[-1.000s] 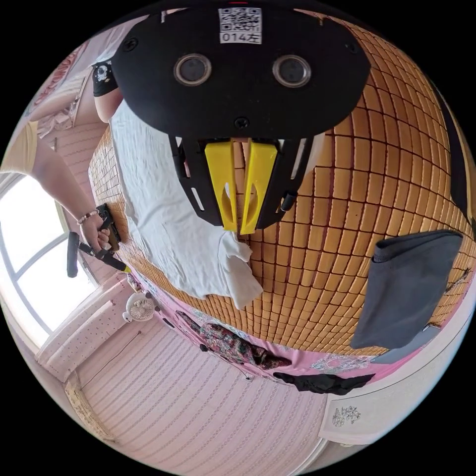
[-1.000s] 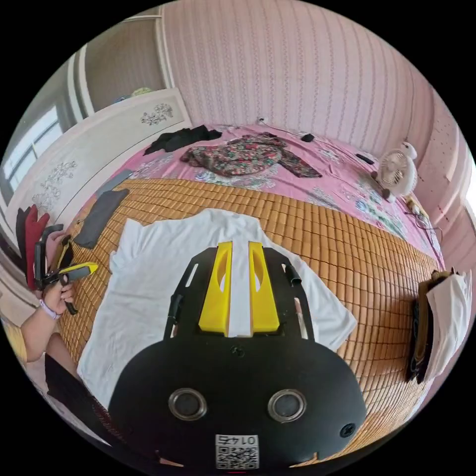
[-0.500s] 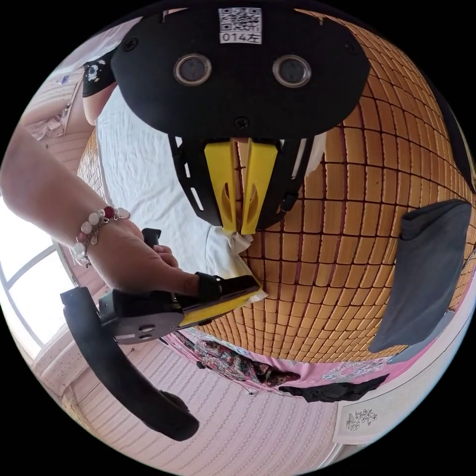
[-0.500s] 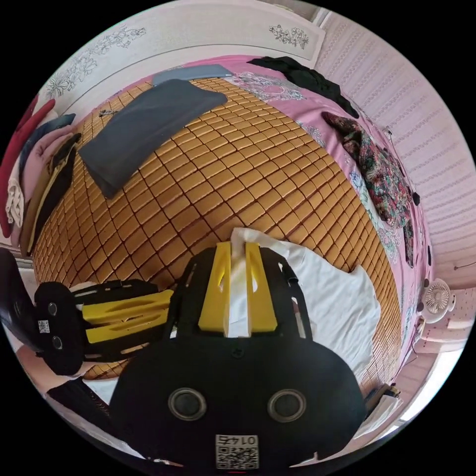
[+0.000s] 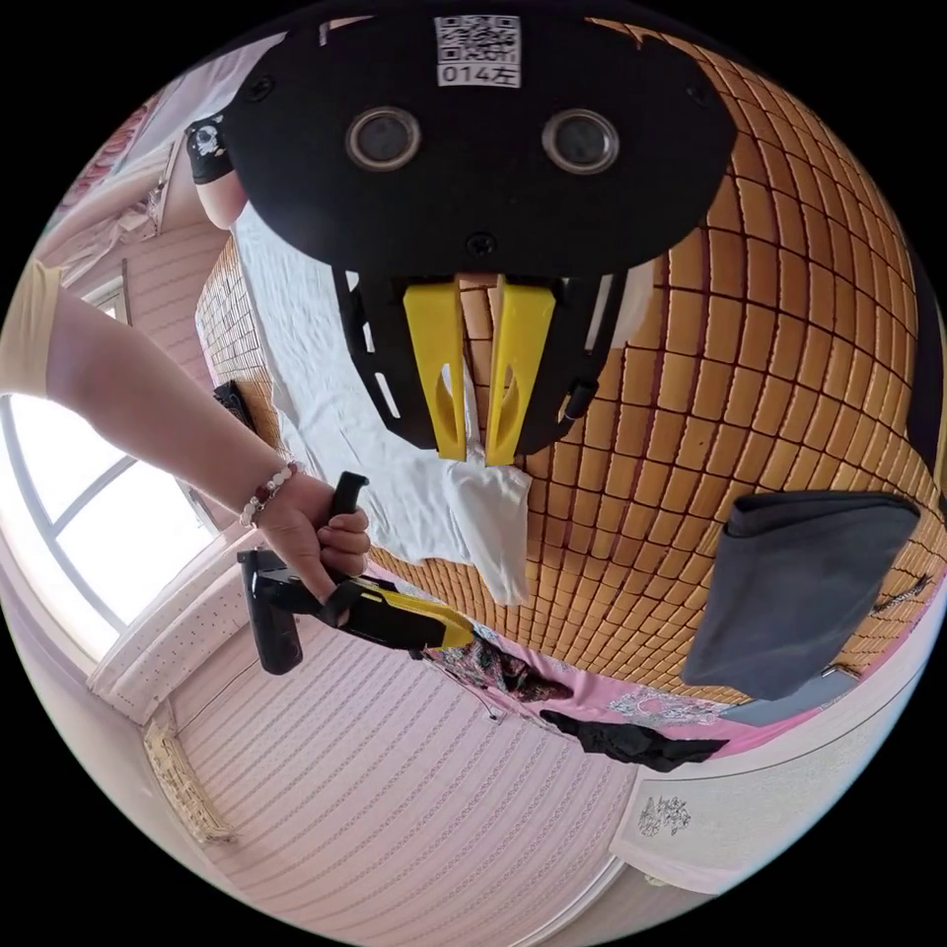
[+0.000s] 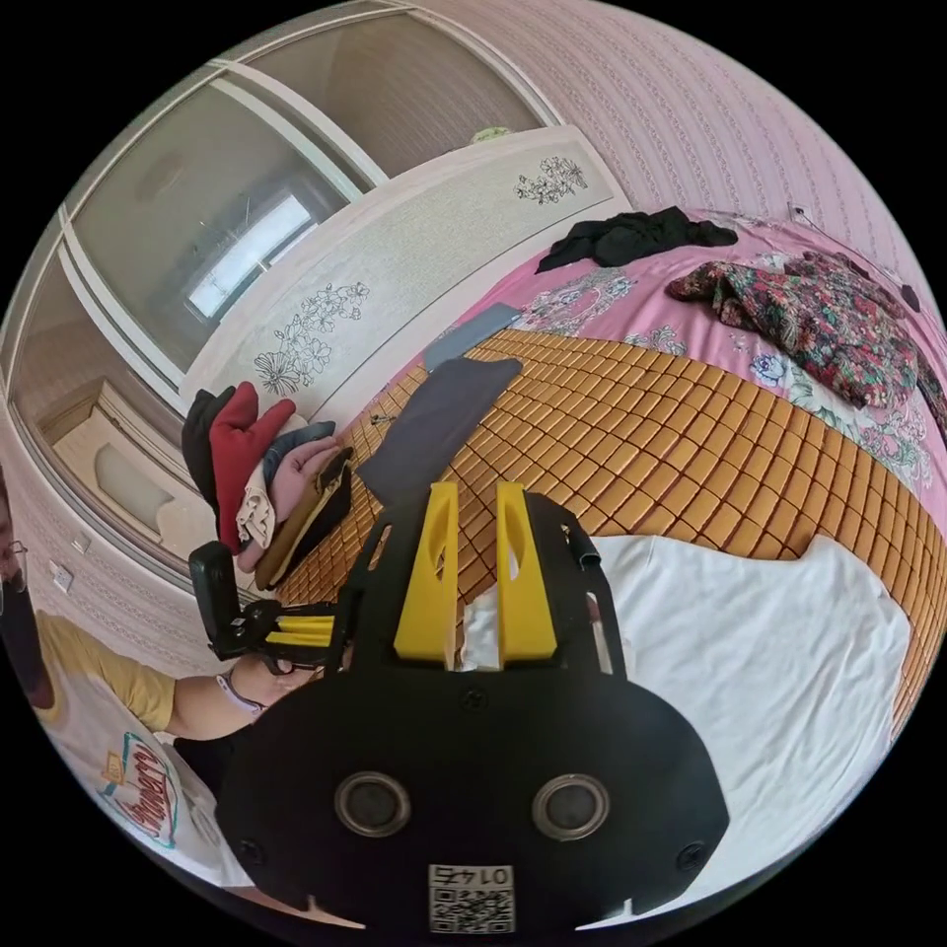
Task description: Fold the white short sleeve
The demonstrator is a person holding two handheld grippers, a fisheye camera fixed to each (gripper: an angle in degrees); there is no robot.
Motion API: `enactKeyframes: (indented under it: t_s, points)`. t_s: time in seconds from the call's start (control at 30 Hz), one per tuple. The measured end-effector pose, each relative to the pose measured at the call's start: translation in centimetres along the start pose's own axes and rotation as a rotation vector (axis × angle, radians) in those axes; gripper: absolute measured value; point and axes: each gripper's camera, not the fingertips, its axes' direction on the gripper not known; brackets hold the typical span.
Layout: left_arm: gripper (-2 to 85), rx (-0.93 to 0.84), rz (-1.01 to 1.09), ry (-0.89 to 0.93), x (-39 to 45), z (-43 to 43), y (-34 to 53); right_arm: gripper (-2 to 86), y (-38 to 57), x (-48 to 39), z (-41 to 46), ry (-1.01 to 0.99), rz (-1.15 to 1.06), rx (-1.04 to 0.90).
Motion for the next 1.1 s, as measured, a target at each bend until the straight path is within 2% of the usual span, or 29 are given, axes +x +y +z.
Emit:
enactKeyframes:
  t_s: [0.23,0.37,0.5,0.63,0.77,0.93,1.03,1.1]
  points:
    - [4.7,-0.023,0.046,-0.116,1.0,3.2,-2.4,4.1,1.3,-1.4,3.2,0.196,-0.09,-0.206]
    - [5.2,-0.152,0.073,-0.201,1.2,7.8,-4.4,5.0,1.2,-3.5,6.0,0.297,-0.188,-0.287]
    - [-0.3,-0.186,0.104,-0.232,2.0,8.0,-4.2,5.2,1.0,-4.0,6.3,0.349,-0.182,-0.279]
    - [-0.8,-0.094,0.059,-0.159,2.5,5.7,-1.9,4.3,1.6,-4.1,5.3,0.407,-0.174,-0.238]
    - [-0.8,-0.206,0.066,-0.205,2.4,8.5,-0.8,3.8,2.6,-5.4,6.6,0.393,-0.233,-0.313]
    - [-0.7,-0.179,0.057,-0.2,2.6,9.6,-0.2,6.0,3.6,-7.8,9.1,0.439,-0.324,-0.345]
    - [-0.7,-0.168,0.051,-0.198,2.8,10.1,0.2,6.5,4.2,-7.6,11.1,0.498,-0.301,-0.423]
    - [-0.7,-0.167,0.042,-0.196,2.9,10.6,0.3,4.6,4.7,-7.7,10.7,0.524,-0.313,-0.364]
